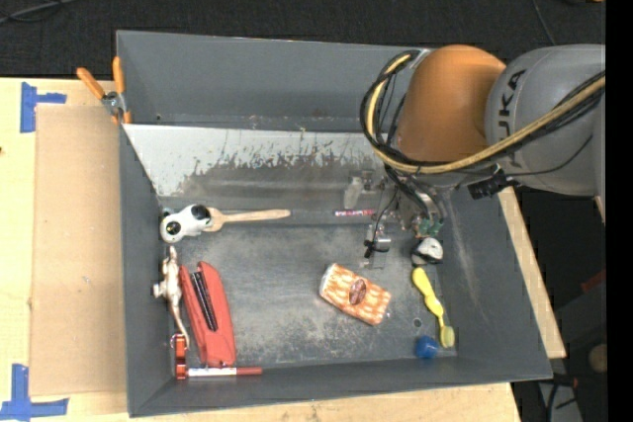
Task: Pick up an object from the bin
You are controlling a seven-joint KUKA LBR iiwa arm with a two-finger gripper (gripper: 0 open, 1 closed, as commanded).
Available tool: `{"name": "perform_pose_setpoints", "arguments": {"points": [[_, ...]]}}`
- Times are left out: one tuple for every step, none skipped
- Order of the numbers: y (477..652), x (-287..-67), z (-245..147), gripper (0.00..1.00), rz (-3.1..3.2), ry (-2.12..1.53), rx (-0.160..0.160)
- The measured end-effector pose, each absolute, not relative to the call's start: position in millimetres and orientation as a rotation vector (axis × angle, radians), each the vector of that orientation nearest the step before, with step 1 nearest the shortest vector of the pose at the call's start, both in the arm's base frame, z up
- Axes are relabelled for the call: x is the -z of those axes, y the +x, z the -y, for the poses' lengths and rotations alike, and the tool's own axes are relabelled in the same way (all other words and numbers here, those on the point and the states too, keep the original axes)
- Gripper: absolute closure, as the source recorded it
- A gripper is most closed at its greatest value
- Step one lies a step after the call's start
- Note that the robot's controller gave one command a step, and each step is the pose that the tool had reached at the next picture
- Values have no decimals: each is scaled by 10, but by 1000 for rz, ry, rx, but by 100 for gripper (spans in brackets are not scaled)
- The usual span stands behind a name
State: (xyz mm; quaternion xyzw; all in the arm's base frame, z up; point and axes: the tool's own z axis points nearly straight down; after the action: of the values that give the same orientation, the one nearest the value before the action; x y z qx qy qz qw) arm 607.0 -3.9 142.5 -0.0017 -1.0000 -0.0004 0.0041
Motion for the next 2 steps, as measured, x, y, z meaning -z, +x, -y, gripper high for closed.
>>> {"name": "perform_pose_setpoints", "arguments": {"points": [[6089,-1467,39,0,3141,-5,1],[6042,-1315,42,0,3146,51,1]]}}
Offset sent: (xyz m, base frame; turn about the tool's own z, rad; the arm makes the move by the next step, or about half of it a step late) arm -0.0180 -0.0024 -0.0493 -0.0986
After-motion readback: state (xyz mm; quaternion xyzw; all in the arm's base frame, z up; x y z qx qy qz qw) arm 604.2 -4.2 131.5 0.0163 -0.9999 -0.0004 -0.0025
